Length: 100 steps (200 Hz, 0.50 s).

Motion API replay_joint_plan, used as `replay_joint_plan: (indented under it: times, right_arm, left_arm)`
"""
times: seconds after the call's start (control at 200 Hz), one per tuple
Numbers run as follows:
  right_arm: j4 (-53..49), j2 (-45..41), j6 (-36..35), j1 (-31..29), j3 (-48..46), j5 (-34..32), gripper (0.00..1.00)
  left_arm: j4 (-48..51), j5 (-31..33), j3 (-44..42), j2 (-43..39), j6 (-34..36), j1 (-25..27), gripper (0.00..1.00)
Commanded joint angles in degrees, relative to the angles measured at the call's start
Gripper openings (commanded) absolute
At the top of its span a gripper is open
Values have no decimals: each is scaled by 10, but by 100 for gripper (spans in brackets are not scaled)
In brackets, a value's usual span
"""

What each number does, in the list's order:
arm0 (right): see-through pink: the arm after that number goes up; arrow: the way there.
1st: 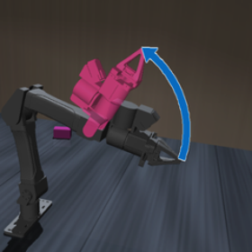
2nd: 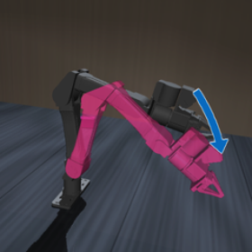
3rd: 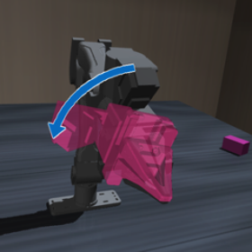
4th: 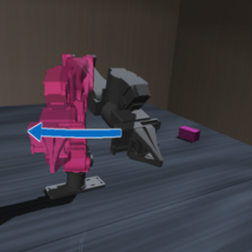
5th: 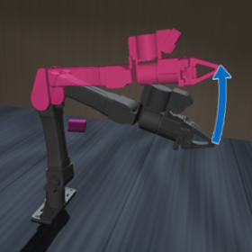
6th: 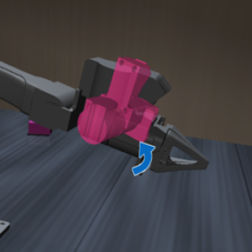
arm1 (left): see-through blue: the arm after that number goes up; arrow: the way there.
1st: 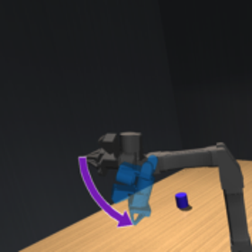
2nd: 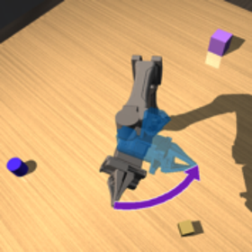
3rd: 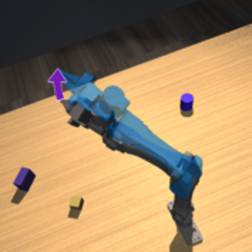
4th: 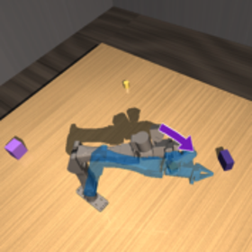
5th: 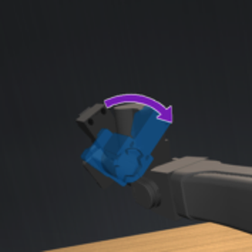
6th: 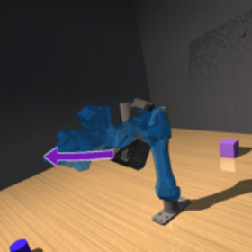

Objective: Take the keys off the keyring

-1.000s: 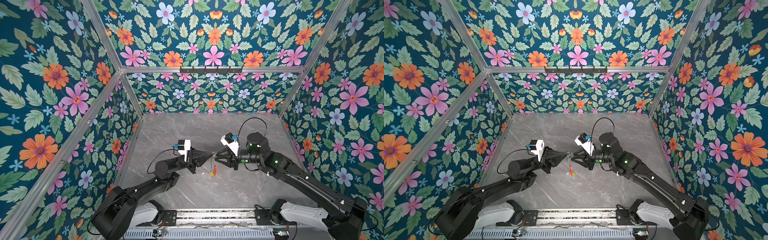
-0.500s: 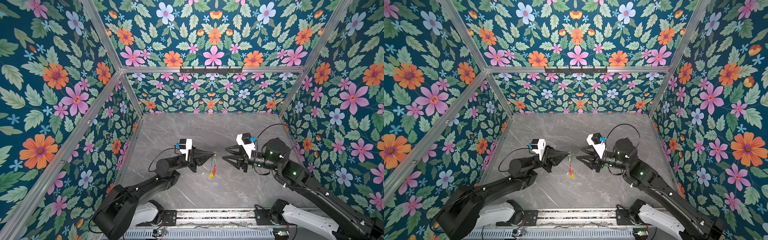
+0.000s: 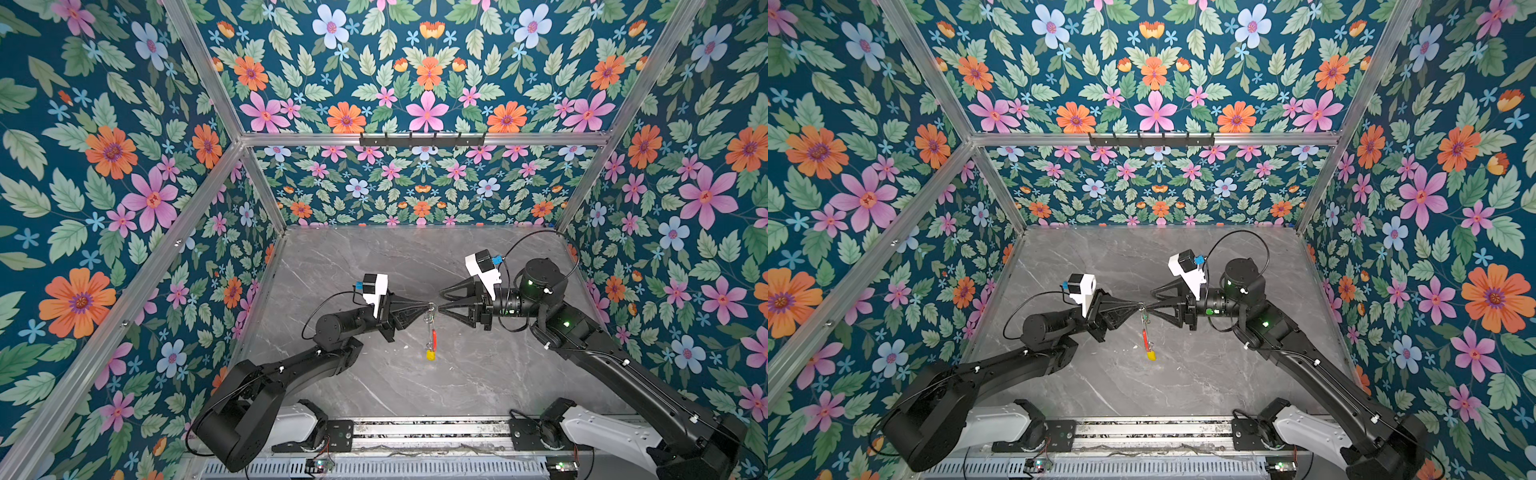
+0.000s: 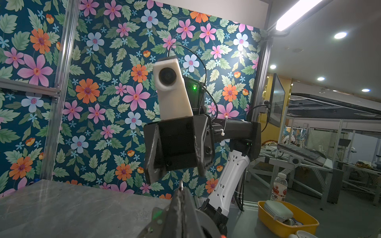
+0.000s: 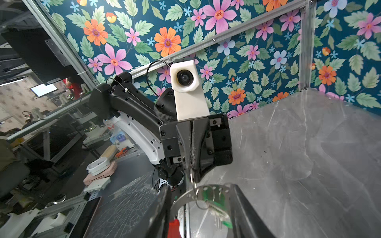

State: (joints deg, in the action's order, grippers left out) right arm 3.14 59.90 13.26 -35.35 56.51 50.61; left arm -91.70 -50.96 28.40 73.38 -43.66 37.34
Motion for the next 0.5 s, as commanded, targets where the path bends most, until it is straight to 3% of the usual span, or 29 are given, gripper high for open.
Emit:
replay_joint_plan:
  times: [0.0, 0.495]
  right_arm:
    - [15, 6, 6, 0, 5, 23, 40]
    - [-1, 26, -1, -8, 8, 15, 23]
  left_arm:
    - [-30, -1, 3, 3, -9, -1, 0]
    - [-32, 16, -5, 5, -5, -5, 0]
